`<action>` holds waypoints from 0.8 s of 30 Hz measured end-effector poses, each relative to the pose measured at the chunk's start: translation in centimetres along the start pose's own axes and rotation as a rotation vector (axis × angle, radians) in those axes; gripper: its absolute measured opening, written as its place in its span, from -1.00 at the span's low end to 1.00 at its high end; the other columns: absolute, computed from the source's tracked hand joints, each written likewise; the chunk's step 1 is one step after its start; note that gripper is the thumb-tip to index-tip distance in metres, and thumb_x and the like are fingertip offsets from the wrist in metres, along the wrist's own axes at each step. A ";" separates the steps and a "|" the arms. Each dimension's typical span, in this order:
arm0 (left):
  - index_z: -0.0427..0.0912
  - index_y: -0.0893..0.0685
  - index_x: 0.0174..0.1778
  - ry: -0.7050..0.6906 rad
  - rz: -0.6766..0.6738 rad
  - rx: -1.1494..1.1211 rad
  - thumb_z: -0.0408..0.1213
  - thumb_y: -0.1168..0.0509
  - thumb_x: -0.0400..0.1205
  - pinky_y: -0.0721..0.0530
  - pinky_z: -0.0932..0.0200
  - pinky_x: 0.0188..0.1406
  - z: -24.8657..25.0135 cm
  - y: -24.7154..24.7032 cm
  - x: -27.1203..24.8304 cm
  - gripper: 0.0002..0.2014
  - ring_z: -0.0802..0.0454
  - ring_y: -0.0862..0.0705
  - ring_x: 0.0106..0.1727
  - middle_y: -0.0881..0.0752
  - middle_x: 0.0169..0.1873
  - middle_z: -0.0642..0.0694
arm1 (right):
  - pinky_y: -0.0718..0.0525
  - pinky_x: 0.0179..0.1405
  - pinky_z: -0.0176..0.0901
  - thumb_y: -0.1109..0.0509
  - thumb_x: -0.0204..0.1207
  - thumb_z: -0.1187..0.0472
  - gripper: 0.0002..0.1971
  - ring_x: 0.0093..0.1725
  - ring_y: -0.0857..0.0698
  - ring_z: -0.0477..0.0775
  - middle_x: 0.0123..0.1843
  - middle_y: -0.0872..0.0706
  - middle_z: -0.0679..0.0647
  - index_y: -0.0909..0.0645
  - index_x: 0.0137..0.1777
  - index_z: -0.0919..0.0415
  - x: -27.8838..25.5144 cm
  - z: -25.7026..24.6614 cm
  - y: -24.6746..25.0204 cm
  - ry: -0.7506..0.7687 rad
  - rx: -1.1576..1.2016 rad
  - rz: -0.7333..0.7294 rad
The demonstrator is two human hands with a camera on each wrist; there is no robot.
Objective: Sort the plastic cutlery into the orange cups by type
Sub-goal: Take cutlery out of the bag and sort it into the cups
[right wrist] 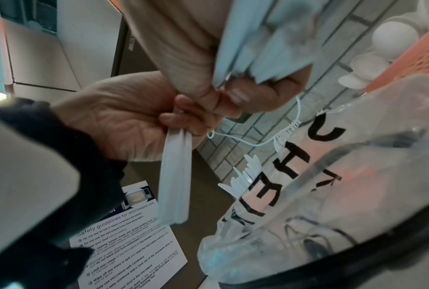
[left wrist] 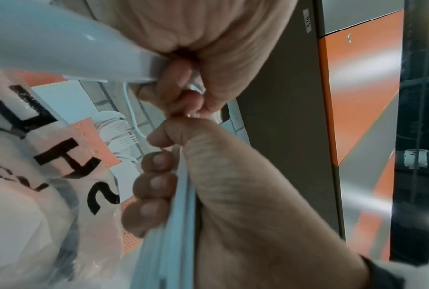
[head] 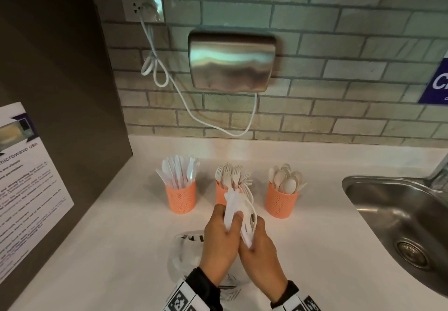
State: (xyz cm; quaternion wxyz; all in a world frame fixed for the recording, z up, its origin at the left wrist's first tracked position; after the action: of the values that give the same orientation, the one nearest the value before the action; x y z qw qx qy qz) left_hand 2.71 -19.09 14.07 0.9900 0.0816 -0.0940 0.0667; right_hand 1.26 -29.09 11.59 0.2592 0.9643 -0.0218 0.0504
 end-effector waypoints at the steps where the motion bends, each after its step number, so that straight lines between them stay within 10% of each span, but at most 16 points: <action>1: 0.00 -0.49 -0.10 0.000 0.010 -0.017 -0.27 -0.22 0.65 -0.64 0.35 -0.28 0.1 0.1 0.1 -0.94 0.19 -0.71 -0.23 -0.68 -0.25 0.00 | -0.66 0.03 -0.13 -0.28 0.56 0.11 -0.64 0.00 -0.69 -0.02 -0.01 -0.64 -0.15 -0.19 0.23 -0.12 0.0 -0.1 0.0 0.004 -0.002 -0.007; 13: 0.12 -0.49 -0.11 -0.055 0.054 -0.023 -0.28 -0.19 0.67 -0.57 0.53 -0.27 0.8 0.4 -0.2 -0.85 0.39 -0.67 -0.18 -0.70 -0.21 0.04 | -0.59 -0.13 -0.36 -0.31 0.54 0.11 -0.69 -0.16 -0.64 -0.14 -0.14 -0.58 -0.27 -0.24 0.16 -0.11 -0.1 0.1 -0.2 -0.011 0.003 -0.040; 18: -0.28 -0.57 -0.05 -0.032 0.164 -0.127 -0.31 -0.15 0.69 -0.51 0.47 -0.38 0.5 2.2 1.9 -0.86 0.24 -0.61 -0.40 -0.61 -0.43 0.08 | -0.45 -0.36 -0.32 -0.23 0.49 0.29 -0.78 -0.35 -0.51 -0.06 -0.28 -0.55 -0.03 -0.38 0.10 0.09 -0.3 0.5 -0.5 -0.019 -0.032 -0.103; 24: -0.22 -0.57 -0.25 0.161 -0.090 -0.193 -0.22 -0.11 0.71 -0.56 0.37 -0.46 -0.5 0.4 1.3 -0.73 0.16 -0.64 -0.43 -0.66 -0.45 -0.03 | -0.51 -0.31 -0.23 -0.23 0.52 0.28 -0.79 -0.27 -0.60 0.04 -0.20 -0.65 0.07 -0.40 0.13 0.12 0.3 0.8 0.0 -0.028 -0.031 -0.079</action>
State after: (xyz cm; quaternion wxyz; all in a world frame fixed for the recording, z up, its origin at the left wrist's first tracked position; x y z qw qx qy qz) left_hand 4.00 -18.43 13.94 0.9996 -0.0155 -0.0162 0.0190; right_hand 1.58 -29.50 10.98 0.2756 0.9608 0.0119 0.0263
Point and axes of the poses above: each hand's wrist, its own x-axis towards the middle knuckle, its own y-axis out of the back of the hand, z = x × y, the point moved 7 cm from there along x, towards the middle knuckle
